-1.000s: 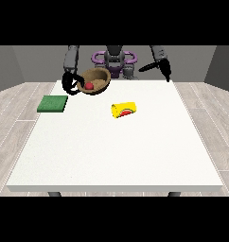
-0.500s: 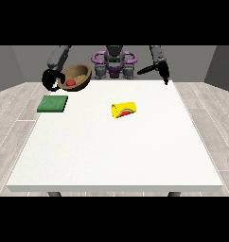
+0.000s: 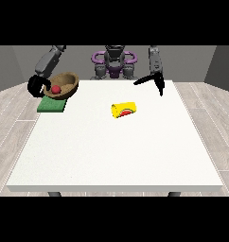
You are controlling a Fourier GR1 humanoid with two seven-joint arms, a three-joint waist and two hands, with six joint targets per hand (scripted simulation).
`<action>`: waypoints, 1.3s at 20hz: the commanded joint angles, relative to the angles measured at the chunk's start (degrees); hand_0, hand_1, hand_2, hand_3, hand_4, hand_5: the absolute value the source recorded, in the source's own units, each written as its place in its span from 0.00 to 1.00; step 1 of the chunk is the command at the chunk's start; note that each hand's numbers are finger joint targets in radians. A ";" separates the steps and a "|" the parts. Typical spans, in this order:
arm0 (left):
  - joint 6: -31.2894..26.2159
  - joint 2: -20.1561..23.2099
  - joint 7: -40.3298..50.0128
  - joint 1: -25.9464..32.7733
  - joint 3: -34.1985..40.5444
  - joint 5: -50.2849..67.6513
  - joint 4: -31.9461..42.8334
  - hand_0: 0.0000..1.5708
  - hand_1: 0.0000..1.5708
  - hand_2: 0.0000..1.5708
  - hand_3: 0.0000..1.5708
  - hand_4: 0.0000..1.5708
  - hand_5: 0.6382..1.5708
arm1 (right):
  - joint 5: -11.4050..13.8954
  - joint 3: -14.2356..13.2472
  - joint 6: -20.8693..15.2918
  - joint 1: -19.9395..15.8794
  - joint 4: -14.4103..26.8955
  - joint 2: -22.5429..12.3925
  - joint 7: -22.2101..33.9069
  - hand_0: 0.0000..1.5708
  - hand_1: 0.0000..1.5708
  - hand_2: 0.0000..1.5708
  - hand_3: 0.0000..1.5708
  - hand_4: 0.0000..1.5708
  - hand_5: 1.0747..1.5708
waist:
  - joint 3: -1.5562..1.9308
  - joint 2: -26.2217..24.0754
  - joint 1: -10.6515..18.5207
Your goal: Pick the cup and pour the ball into the bowl, then pick the bowl and place it on the pad
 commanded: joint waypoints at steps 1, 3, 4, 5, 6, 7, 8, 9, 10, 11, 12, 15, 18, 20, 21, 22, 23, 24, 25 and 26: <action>1.63 -1.12 0.46 -1.57 -2.42 -1.91 -4.29 0.00 0.00 0.00 0.00 0.00 0.99 | -0.04 -2.01 1.72 -0.53 4.58 -2.22 -7.25 1.00 1.00 1.00 0.89 0.66 0.98 | 0.03 5.02 2.12; 2.78 -1.56 3.46 -3.76 -3.13 -2.45 -9.69 0.00 0.00 0.00 0.00 0.00 0.99 | -0.97 -4.16 7.00 -0.69 7.43 -7.58 -9.97 1.00 1.00 1.00 0.86 0.64 0.99 | 0.16 9.83 1.99; 2.97 -1.49 4.92 -3.23 -3.40 -2.86 -10.72 0.00 0.00 0.00 0.00 0.00 0.99 | -0.39 -4.15 6.68 -0.68 8.57 -8.52 -10.43 1.00 1.00 1.00 0.76 0.64 0.99 | 0.12 9.52 1.92; 3.28 -1.62 4.09 -2.58 -4.03 -3.53 -11.35 0.00 0.00 0.00 0.00 0.00 0.99 | 0.87 -3.48 5.51 -1.30 8.50 -9.25 -11.32 1.00 1.00 1.00 0.50 0.65 0.99 | 0.09 9.87 2.40; 2.85 -1.78 4.44 -2.40 -4.70 -3.57 -13.03 0.00 0.00 0.00 0.00 0.00 0.99 | 1.04 -3.83 5.57 -2.35 9.23 -10.87 -11.77 1.00 1.00 1.00 0.22 0.65 1.00 | 0.10 11.02 3.13; 2.36 0.34 8.07 -3.82 -3.29 -3.30 -15.52 0.00 0.00 0.00 0.00 0.00 0.99 | 0.95 -4.30 7.33 -1.29 10.30 -11.71 -13.88 1.00 1.00 1.00 0.00 0.66 0.99 | 0.15 11.09 2.28; 3.69 -1.08 4.75 -1.89 -3.88 -3.56 -15.77 0.00 0.00 0.00 0.00 0.00 0.99 | 0.15 -5.20 8.85 -2.88 10.72 -14.32 -13.07 1.00 1.00 1.00 0.00 0.67 0.99 | 0.12 13.67 2.03; 1.35 0.00 6.81 -1.59 -4.60 -3.16 -18.17 0.00 0.00 0.00 0.00 0.00 0.99 | 1.92 -3.97 7.32 -1.40 11.60 -11.92 -16.51 1.00 1.00 1.00 0.00 0.66 1.00 | 0.12 13.44 2.70; 3.18 -0.82 8.26 -2.49 -4.27 -3.80 -18.14 0.00 0.00 0.00 0.00 0.00 0.99 | 1.81 -4.14 7.66 -2.92 11.99 -14.16 -14.39 1.00 1.00 1.00 0.00 0.66 1.00 | 0.09 13.23 1.38; 4.17 -2.45 9.36 -0.77 -7.02 -5.96 -20.17 0.00 0.00 0.00 0.00 0.00 0.99 | 2.02 -4.02 6.94 -4.86 12.98 -14.50 -13.39 1.00 1.00 1.00 0.00 0.66 1.00 | 0.10 13.25 2.74; 3.78 -1.73 9.39 -0.41 -6.43 -5.26 -22.90 0.00 0.00 0.00 0.00 0.00 0.99 | 2.08 -4.61 7.13 -3.65 13.42 -13.93 -17.91 1.00 1.00 1.00 0.00 0.66 1.00 | 0.14 15.37 2.10; 4.11 -1.95 11.45 1.29 -7.63 -6.51 -26.28 0.00 0.00 0.00 0.00 0.00 0.99 | 3.48 -3.43 7.96 -4.41 14.61 -15.29 -17.61 1.00 1.00 1.00 0.13 0.66 1.00 | 0.11 14.33 1.71; 1.99 -0.03 12.33 1.30 -5.42 -4.20 -27.18 0.00 0.00 0.00 0.00 0.00 0.99 | 0.54 -5.73 9.85 -5.74 16.97 -15.32 -14.87 1.00 1.00 1.00 0.14 0.64 1.00 | 0.07 13.28 1.00; 4.35 -2.86 12.43 1.53 -7.28 -6.00 -25.52 0.00 0.00 0.00 0.00 0.00 0.99 | -0.27 -6.04 10.24 -8.81 16.76 -16.71 -11.48 1.00 1.00 1.00 0.00 0.53 1.00 | 0.03 13.19 0.07; 2.18 -1.44 14.58 2.32 -7.05 -5.00 -28.17 0.00 0.00 0.00 0.00 0.00 0.99 | -0.44 -6.19 11.10 -7.96 18.16 -16.44 -11.25 1.00 1.00 1.00 0.00 0.50 1.00 | 0.05 12.25 0.77; 1.19 -0.68 13.05 2.01 -5.52 -3.11 -27.23 0.00 0.00 0.00 0.00 0.00 0.99 | -0.04 -6.03 10.38 -6.16 17.63 -16.57 -12.71 1.00 1.00 1.00 0.00 0.49 1.00 | 0.02 11.56 -0.16; 2.40 -1.69 13.27 2.03 -5.85 -3.98 -25.68 0.00 0.00 0.00 0.00 0.00 0.99 | 0.03 -5.41 10.62 -7.10 17.46 -15.97 -10.85 1.00 1.00 1.00 0.00 0.45 1.00 | 0.00 10.49 -0.20; 2.57 -2.73 11.31 4.20 -6.94 -4.20 -23.84 0.00 0.00 0.00 0.00 0.00 1.00 | 0.21 -4.83 11.01 -6.39 17.75 -15.88 -8.62 1.00 1.00 1.00 0.17 0.47 1.00 | -0.03 8.71 -0.03; 2.42 -2.46 11.94 5.02 -7.40 -4.64 -25.88 0.00 0.00 0.00 0.00 0.00 0.99 | 0.50 -4.94 10.18 -6.38 17.78 -15.95 -10.66 1.00 1.00 1.00 0.31 0.47 1.00 | 0.00 10.11 0.51; 3.21 -2.91 14.10 5.61 -8.14 -5.22 -31.24 0.00 0.00 0.00 0.00 0.00 0.99 | 0.57 -5.22 11.95 -5.94 18.89 -16.89 -11.90 1.00 1.00 1.00 0.52 0.47 1.00 | 0.06 11.33 0.87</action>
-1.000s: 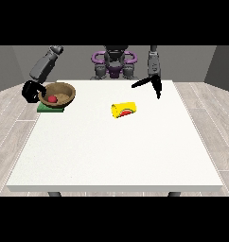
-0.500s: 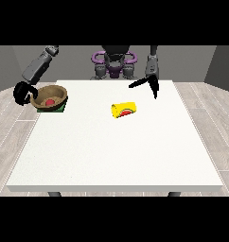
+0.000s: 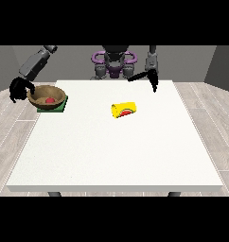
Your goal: Pick the cup and pour the ball into the bowl, then pick the bowl and place it on the pad
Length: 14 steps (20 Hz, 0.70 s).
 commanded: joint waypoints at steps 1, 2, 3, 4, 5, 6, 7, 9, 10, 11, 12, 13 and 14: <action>-0.27 -0.36 1.37 2.04 -0.99 -0.42 -2.30 0.00 0.00 0.00 0.00 0.00 0.99 | 1.39 1.55 -1.27 1.16 0.84 2.05 -0.30 1.00 1.00 1.00 0.69 0.47 1.00 | -0.01 -1.79 0.99; -2.94 1.43 1.69 -0.92 1.81 2.54 2.05 0.00 0.00 0.00 0.00 0.00 0.99 | 1.99 2.82 -1.04 1.24 -0.28 3.34 1.08 1.00 1.00 1.00 0.66 0.47 1.00 | -0.06 -3.73 0.40; -3.98 3.80 -0.79 -0.35 3.92 4.03 -0.06 0.00 0.00 0.00 0.00 0.00 1.00 | 2.06 2.25 0.48 2.26 -0.41 0.96 -1.71 1.00 1.00 1.00 0.65 0.47 1.00 | -0.03 -0.18 0.66; -2.09 1.74 1.50 -1.09 1.49 1.86 -3.05 0.00 0.00 0.00 0.00 0.00 1.00 | 2.01 1.87 -0.12 0.19 0.24 0.05 -1.61 1.00 1.00 1.00 0.59 0.45 1.00 | 0.03 2.42 0.29; -2.56 1.46 0.95 0.45 1.10 2.14 -2.30 0.00 0.00 0.00 0.00 0.00 1.00 | 2.68 2.75 -0.90 0.56 -0.02 1.39 -1.50 1.00 1.00 1.00 0.58 0.44 0.99 | 0.00 0.71 1.05; -1.45 1.13 -1.19 1.39 0.68 1.18 -2.58 0.00 0.00 0.00 0.00 0.00 1.00 | 2.88 2.73 -1.48 0.45 -0.19 1.22 -2.57 1.00 1.00 1.00 0.65 0.44 0.99 | 0.00 2.33 1.07; -5.04 3.16 1.12 1.73 1.26 3.09 -2.86 0.00 0.00 0.00 0.00 0.00 0.99 | 4.37 4.04 -3.82 2.13 0.14 2.54 -2.38 1.00 1.00 1.00 0.71 0.44 0.99 | -0.02 -0.72 2.78; -2.72 2.06 3.88 -1.30 1.53 1.88 -4.29 0.00 0.00 0.00 0.00 0.00 0.99 | 5.53 5.22 -2.01 2.26 0.86 1.77 -1.52 1.00 1.00 1.00 0.84 0.42 0.96 | 0.02 0.63 0.01; -2.18 1.31 3.86 0.98 -0.30 0.52 -6.57 0.00 0.00 0.00 0.00 0.00 0.99 | 4.09 3.05 -4.33 1.59 2.72 -0.46 0.14 1.00 1.00 1.00 1.00 0.37 0.93 | 0.04 1.26 0.47; -2.23 1.19 2.22 1.42 0.30 1.54 -6.32 0.00 0.00 0.00 0.00 0.00 0.99 | 5.59 3.48 -7.78 2.25 1.29 -3.51 -1.72 1.00 1.00 0.95 0.73 0.00 0.97 | 0.02 2.24 0.97; -2.75 2.33 0.73 1.00 1.00 1.61 -5.85 0.00 0.00 0.00 0.00 0.00 0.99 | 5.92 3.98 -8.99 1.82 1.43 -1.96 -1.15 0.70 0.70 0.67 0.56 0.00 0.94 | -0.01 2.40 1.87; -2.53 1.27 5.13 0.90 -0.22 0.68 -6.41 0.00 0.00 0.00 0.00 0.00 0.99 | 7.39 5.37 -8.99 1.62 1.18 -2.60 -0.49 0.48 0.48 0.30 0.47 0.00 0.89 | 0.01 0.94 1.03; -4.25 2.87 4.71 1.77 0.98 2.37 -8.22 0.00 0.00 0.00 0.00 0.00 0.99 | 7.14 4.70 -8.43 2.46 1.56 -4.60 -1.20 0.23 0.23 0.33 0.39 0.00 0.87 | 0.02 0.79 1.23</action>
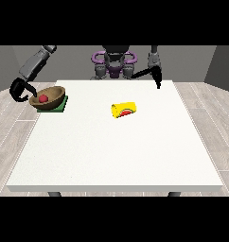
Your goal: Pick the cup and pour the ball into the bowl, then pick the bowl and place it on the pad
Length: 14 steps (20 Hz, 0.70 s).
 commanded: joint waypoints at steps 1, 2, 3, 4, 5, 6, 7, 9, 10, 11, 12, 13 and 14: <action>1.07 -0.86 -1.53 2.19 -0.50 -0.28 -2.83 0.00 0.00 0.00 0.00 0.00 0.99 | 0.17 -0.76 0.26 -1.87 0.28 -5.49 0.95 0.12 0.12 0.30 0.27 0.00 0.84 | 0.01 3.06 -0.44; 0.12 0.39 0.49 2.74 0.08 -0.01 -5.31 0.00 0.00 0.00 0.00 0.00 0.99 | 1.18 -0.09 -0.03 -0.23 0.70 -5.61 -0.47 0.00 0.00 0.27 0.21 0.00 0.82 | 0.04 2.11 -0.81; -0.96 0.89 3.57 0.77 0.66 0.91 -6.02 0.00 0.00 0.00 0.00 0.00 0.99 | 1.00 -0.39 -2.09 -1.96 0.71 -5.13 0.25 0.00 0.00 0.27 0.17 0.00 0.82 | 0.03 1.85 -0.41; -0.63 0.43 -1.78 1.92 0.75 1.08 -1.11 0.00 0.00 0.00 0.00 0.00 0.99 | 1.07 0.15 -1.01 -2.35 -0.03 -5.83 2.96 0.00 0.00 0.26 0.15 0.00 0.83 | -0.05 1.49 -0.12; -0.63 1.27 0.13 1.63 1.64 0.96 -3.22 0.00 0.00 0.00 0.00 0.00 0.99 | 1.31 0.31 -0.47 -1.11 0.05 -4.32 -0.10 0.00 0.00 0.24 0.14 0.00 0.81 | -0.01 1.48 -1.84; 0.84 0.50 -1.54 2.49 2.06 0.89 -3.89 0.00 0.00 0.00 0.00 0.00 0.99 | 1.19 0.15 1.00 -1.42 -0.04 -5.36 -0.47 0.00 0.00 0.24 0.13 0.00 0.82 | -0.01 2.69 -2.06; 0.04 0.31 -0.19 2.75 0.93 0.53 -3.26 0.00 0.00 0.00 0.00 0.00 1.00 | 1.53 0.50 -0.09 -2.29 0.36 -6.38 3.13 0.00 0.00 0.24 0.10 0.00 0.83 | -0.03 0.23 -1.08; -0.80 0.90 1.66 3.82 0.65 0.44 -5.43 0.00 0.00 0.00 0.00 0.00 1.00 | 1.08 0.05 -0.35 -1.81 0.95 -4.38 1.44 0.00 0.00 0.21 0.18 0.00 0.84 | 0.00 -0.39 -1.51; 0.30 -1.13 1.79 2.51 -1.23 -0.49 -4.52 0.00 0.00 0.00 0.00 0.00 1.00 | 1.45 0.66 -0.83 -3.83 0.15 -4.14 3.05 0.00 0.00 0.21 0.15 0.00 0.85 | -0.02 -0.04 -1.50; -1.67 0.49 3.43 0.28 0.21 1.25 -4.54 0.00 0.00 0.00 0.00 0.00 1.00 | 0.69 -0.04 0.69 -5.01 0.23 -5.77 4.36 0.00 0.00 0.16 0.04 0.00 0.84 | -0.01 0.15 -1.92; 0.42 -1.69 2.67 5.26 -2.82 -1.19 -9.11 0.00 0.00 0.00 0.00 0.00 1.00 | 0.26 -0.77 3.19 -4.75 0.86 -7.64 2.78 0.00 0.00 0.16 0.14 0.00 0.86 | 0.04 1.00 -1.95; -0.26 -0.24 3.55 3.10 0.60 0.67 -4.94 0.00 0.00 0.00 0.00 0.00 1.00 | 0.26 -0.54 4.75 -4.58 0.41 -10.40 6.22 0.00 0.00 0.17 0.10 0.00 0.85 | -0.04 -2.27 -2.72; 0.55 -2.14 -0.35 5.71 -1.48 -0.29 -0.96 0.00 0.00 0.00 0.00 0.00 1.00 | -1.62 -1.76 6.14 -5.87 -0.09 -10.13 8.16 0.00 0.00 0.17 0.16 0.00 0.86 | -0.12 -4.69 -2.64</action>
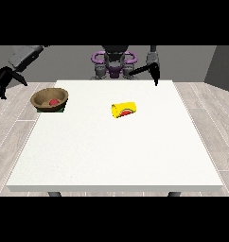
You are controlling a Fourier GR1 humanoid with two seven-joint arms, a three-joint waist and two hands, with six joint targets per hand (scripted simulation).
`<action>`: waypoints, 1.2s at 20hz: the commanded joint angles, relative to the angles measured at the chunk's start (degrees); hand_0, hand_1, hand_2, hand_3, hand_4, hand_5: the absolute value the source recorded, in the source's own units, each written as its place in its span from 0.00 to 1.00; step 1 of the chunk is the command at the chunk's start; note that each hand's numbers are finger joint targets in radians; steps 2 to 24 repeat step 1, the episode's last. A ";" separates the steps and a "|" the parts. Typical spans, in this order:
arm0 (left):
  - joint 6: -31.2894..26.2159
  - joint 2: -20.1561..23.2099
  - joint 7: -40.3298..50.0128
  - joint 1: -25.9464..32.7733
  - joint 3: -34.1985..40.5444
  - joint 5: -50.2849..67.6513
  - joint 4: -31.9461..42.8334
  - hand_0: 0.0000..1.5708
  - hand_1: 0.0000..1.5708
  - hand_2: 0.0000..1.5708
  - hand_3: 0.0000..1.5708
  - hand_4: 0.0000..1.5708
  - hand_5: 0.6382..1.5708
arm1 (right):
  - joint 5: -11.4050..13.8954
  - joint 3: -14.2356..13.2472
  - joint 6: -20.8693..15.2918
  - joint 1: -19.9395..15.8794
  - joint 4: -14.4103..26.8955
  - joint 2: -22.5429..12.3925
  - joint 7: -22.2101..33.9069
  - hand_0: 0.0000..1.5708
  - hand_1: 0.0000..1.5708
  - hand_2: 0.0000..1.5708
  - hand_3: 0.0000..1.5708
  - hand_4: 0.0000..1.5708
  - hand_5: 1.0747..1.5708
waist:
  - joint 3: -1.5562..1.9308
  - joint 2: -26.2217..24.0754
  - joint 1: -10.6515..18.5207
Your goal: Pick the cup and pour the ball into the bowl, then pick the bowl and place it on the pad
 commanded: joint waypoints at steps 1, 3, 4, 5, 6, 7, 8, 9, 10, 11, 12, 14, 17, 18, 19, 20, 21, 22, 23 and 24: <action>0.31 -1.11 -0.12 2.57 0.83 0.93 4.70 0.00 0.00 0.00 0.00 0.00 1.00 | -1.66 -0.69 7.36 -0.70 -0.53 -4.64 5.41 0.00 0.00 0.12 0.18 0.00 0.86 | -0.14 -7.23 -1.81; 0.31 -1.11 -0.12 2.57 0.83 0.93 4.70 0.00 0.00 0.00 0.00 0.00 1.00 | -1.66 -0.69 7.36 -0.70 -0.53 -4.64 5.41 0.00 0.00 0.12 0.18 0.00 0.86 | -0.14 -7.23 -1.81; 0.31 -1.11 -0.12 2.57 0.83 0.93 4.70 0.00 0.00 0.00 0.00 0.00 1.00 | -1.66 -0.69 7.36 -0.70 -0.53 -4.64 5.41 0.00 0.00 0.12 0.18 0.00 0.86 | -0.14 -7.23 -1.81; 0.31 -1.11 -0.12 2.57 0.83 0.93 4.70 0.00 0.00 0.00 0.00 0.00 1.00 | -1.66 -0.69 7.36 -0.70 -0.53 -4.64 5.41 0.00 0.00 0.12 0.18 0.00 0.86 | -0.14 -7.23 -1.81; 0.31 -1.11 -0.12 2.57 0.83 0.93 4.70 0.00 0.00 0.00 0.00 0.00 1.00 | -1.66 -0.69 7.36 -0.70 -0.53 -4.64 5.41 0.00 0.00 0.12 0.18 0.00 0.86 | -0.14 -7.23 -1.81; 0.31 -1.11 -0.12 2.57 0.83 0.93 4.70 0.00 0.00 0.00 0.00 0.00 1.00 | -1.66 -0.69 7.36 -0.70 -0.53 -4.64 5.41 0.00 0.00 0.12 0.18 0.00 0.86 | -0.14 -7.23 -1.81; 0.31 -1.11 -0.12 2.57 0.83 0.93 4.70 0.00 0.00 0.00 0.00 0.00 1.00 | -1.66 -0.69 7.36 -0.70 -0.53 -4.64 5.41 0.00 0.00 0.12 0.18 0.00 0.86 | -0.14 -7.23 -1.81; 0.31 -1.11 -0.12 2.57 0.83 0.93 4.70 0.00 0.00 0.00 0.00 0.00 1.00 | -1.66 -0.69 7.36 -0.70 -0.53 -4.64 5.41 0.00 0.00 0.12 0.18 0.00 0.86 | -0.14 -7.23 -1.81; 0.31 -1.11 -0.12 2.57 0.83 0.93 4.70 0.00 0.00 0.00 0.00 0.00 1.00 | -1.66 -0.69 7.36 -0.70 -0.53 -4.64 5.41 0.00 0.00 0.12 0.18 0.00 0.86 | -0.14 -7.23 -1.81; 0.31 -1.11 -0.12 2.57 0.83 0.93 4.70 0.00 0.00 0.00 0.00 0.00 1.00 | -1.66 -0.69 7.36 -0.70 -0.53 -4.64 5.41 0.00 0.00 0.12 0.18 0.00 0.86 | -0.14 -7.23 -1.81; 0.31 -1.11 -0.12 2.57 0.83 0.93 4.70 0.00 0.00 0.00 0.00 0.00 1.00 | -1.66 -0.69 7.36 -0.70 -0.53 -4.64 5.41 0.00 0.00 0.12 0.18 0.00 0.86 | -0.14 -7.23 -1.81; 0.31 -1.11 -0.12 2.57 0.83 0.93 4.70 0.00 0.00 0.00 0.00 0.00 1.00 | -1.66 -0.69 7.36 -0.70 -0.53 -4.64 5.41 0.00 0.00 0.12 0.18 0.00 0.86 | -0.14 -7.23 -1.81; 0.31 -1.11 -0.12 2.57 0.83 0.93 4.70 0.00 0.00 0.00 0.00 0.00 1.00 | -1.66 -0.69 7.36 -0.70 -0.53 -4.64 5.41 0.00 0.00 0.12 0.18 0.00 0.86 | -0.14 -7.23 -1.81; 0.31 -1.11 -0.12 2.57 0.83 0.93 4.70 0.00 0.00 0.00 0.00 0.00 1.00 | -1.66 -0.69 7.36 -0.70 -0.53 -4.64 5.41 0.00 0.00 0.12 0.18 0.00 0.86 | -0.14 -7.23 -1.81; 0.31 -1.11 -0.12 2.57 0.83 0.93 4.70 0.00 0.00 0.00 0.00 0.00 1.00 | -1.66 -0.69 7.36 -0.70 -0.53 -4.64 5.41 0.00 0.00 0.12 0.18 0.00 0.86 | -0.14 -7.23 -1.81; 0.31 -1.11 -0.12 2.57 0.83 0.93 4.70 0.00 0.00 0.00 0.00 0.00 1.00 | -1.66 -0.69 7.36 -0.70 -0.53 -4.64 5.41 0.00 0.00 0.12 0.18 0.00 0.86 | -0.14 -7.23 -1.81; 0.31 -1.11 -0.12 2.57 0.83 0.93 4.70 0.00 0.00 0.00 0.00 0.00 1.00 | -1.66 -0.69 7.36 -0.70 -0.53 -4.64 5.41 0.00 0.00 0.12 0.18 0.00 0.86 | -0.14 -7.23 -1.81; 0.31 -1.11 -0.12 2.57 0.83 0.93 4.70 0.00 0.00 0.00 0.00 0.00 1.00 | -1.66 -0.69 7.36 -0.70 -0.53 -4.64 5.41 0.00 0.00 0.12 0.18 0.00 0.86 | -0.14 -7.23 -1.81; 0.31 -1.11 -0.12 2.57 0.83 0.93 4.70 0.00 0.00 0.00 0.00 0.00 1.00 | -1.66 -0.69 7.36 -0.70 -0.53 -4.64 5.41 0.00 0.00 0.12 0.18 0.00 0.86 | -0.14 -7.23 -1.81; 0.31 -1.11 -0.12 2.57 0.83 0.93 4.70 0.00 0.00 0.00 0.00 0.00 1.00 | -1.66 -0.69 7.36 -0.70 -0.53 -4.64 5.41 0.00 0.00 0.12 0.18 0.00 0.86 | -0.14 -7.23 -1.81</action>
